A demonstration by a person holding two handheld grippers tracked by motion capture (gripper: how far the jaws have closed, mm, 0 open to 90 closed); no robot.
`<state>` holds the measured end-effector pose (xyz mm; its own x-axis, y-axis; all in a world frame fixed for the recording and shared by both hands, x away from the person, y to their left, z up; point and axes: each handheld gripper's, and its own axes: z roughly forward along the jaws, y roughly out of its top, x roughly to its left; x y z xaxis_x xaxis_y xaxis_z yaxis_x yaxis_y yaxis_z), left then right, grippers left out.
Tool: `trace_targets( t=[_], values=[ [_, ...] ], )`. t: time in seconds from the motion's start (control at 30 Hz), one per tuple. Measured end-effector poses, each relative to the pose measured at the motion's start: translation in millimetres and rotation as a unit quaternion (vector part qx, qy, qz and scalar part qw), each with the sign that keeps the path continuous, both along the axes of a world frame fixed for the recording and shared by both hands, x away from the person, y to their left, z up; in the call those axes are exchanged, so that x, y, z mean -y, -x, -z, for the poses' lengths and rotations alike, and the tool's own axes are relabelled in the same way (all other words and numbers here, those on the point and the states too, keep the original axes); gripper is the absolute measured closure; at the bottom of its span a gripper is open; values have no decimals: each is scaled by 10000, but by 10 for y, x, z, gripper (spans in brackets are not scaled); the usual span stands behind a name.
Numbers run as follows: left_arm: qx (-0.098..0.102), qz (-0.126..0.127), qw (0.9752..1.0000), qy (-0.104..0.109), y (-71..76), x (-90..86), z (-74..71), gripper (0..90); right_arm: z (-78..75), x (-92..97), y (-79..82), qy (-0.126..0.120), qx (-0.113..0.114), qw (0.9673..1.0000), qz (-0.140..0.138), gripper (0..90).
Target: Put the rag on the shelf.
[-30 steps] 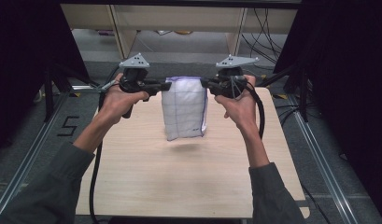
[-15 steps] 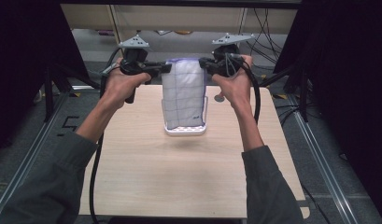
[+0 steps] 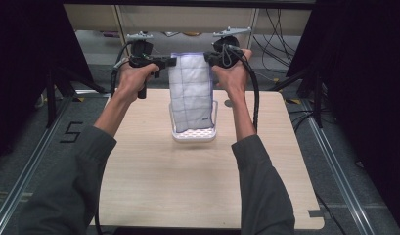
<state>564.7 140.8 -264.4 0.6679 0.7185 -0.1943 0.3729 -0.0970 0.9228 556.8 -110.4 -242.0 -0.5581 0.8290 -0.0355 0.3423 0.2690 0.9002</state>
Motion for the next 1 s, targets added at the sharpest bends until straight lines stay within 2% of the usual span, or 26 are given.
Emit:
trace_targets(
  t=[0.03,0.13,0.17,0.33,0.37,0.43,0.47,0.5,0.53,0.57,0.63,0.7,0.73,0.8,0.87,0.9,0.93,0.97,1.0],
  values=[
    [-40,-110,9998,-148,-45,19,49,833,39,-10,-41,67,-21,10000,2,859],
    [-73,-163,9997,-184,-101,32,102,833,108,-27,-109,81,-50,10000,9,859],
    [-96,-198,9993,-286,-163,56,161,833,206,-29,-183,68,-153,9998,123,859],
    [-211,-226,9991,-303,-259,82,268,828,378,-12,-307,106,-319,9991,249,857],
    [-304,-192,9987,-369,-311,93,352,827,409,-19,-320,54,-345,9990,276,856],
    [-401,-199,9982,-388,-343,95,436,823,494,-21,-358,120,-416,9987,266,855],
    [-401,-199,9982,-388,-343,95,436,822,494,-21,-358,120,-416,9987,266,855],
    [-474,-193,9980,-382,-365,101,511,820,567,-12,-387,117,-502,9983,290,853],
    [-474,-193,9980,-382,-365,101,511,817,611,-6,-404,130,-562,9979,301,852],
    [-607,-143,9973,-395,-391,114,620,815,671,-3,-424,129,-620,9975,311,852],
    [-680,-125,9964,-489,-414,127,696,811,749,4,-447,181,-712,9968,322,851],
    [-795,-92,9958,-437,-432,131,767,806,836,7,-471,210,-848,9956,337,850],
    [-841,-123,9958,-337,-438,127,798,804,871,10,-478,215,-972,9945,338,849],
    [-901,-123,9954,-306,-442,125,826,804,928,26,-495,219,-1062,9936,324,847],
    [-993,-120,9942,-407,-447,110,898,801,987,38,-511,283,-1163,9924,302,843],
    [-1033,-95,9935,-466,-449,94,916,800,1006,32,-498,211,-1260,9911,367,843],
    [-1068,-94,9929,-513,-449,84,934,800,1029,62,-523,314,-1173,9922,277,839],
    [-1084,-115,9929,-481,-448,89,949,799,1049,61,-521,320,-1299,9906,284,830],
    [-1084,-115,9929,-481,-448,89,949,798,1049,61,-521,320,-1299,9906,284,830]
  ],
)
